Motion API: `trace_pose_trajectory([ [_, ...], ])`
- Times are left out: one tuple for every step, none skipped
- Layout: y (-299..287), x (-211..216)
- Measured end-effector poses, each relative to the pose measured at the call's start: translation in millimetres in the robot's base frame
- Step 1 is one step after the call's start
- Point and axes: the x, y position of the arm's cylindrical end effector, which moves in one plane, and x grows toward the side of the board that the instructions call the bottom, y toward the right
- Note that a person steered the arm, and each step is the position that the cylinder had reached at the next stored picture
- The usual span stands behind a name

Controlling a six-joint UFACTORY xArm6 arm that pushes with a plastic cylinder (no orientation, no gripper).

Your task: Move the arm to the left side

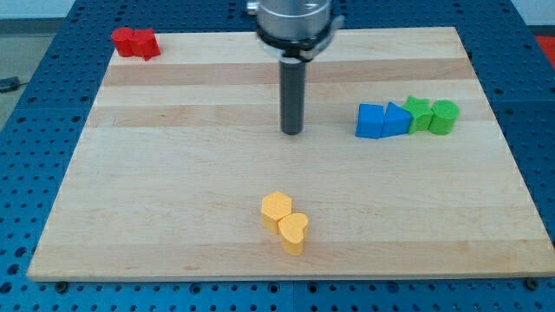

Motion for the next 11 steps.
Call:
trace_pose_trajectory([
  [-17, 0],
  [-45, -34],
  [-45, -58],
  [-36, -78],
  [-29, -134],
  [-36, -149],
  [-46, -187],
  [-55, -221],
  [-83, -220],
  [-86, -178],
  [-133, -105],
])
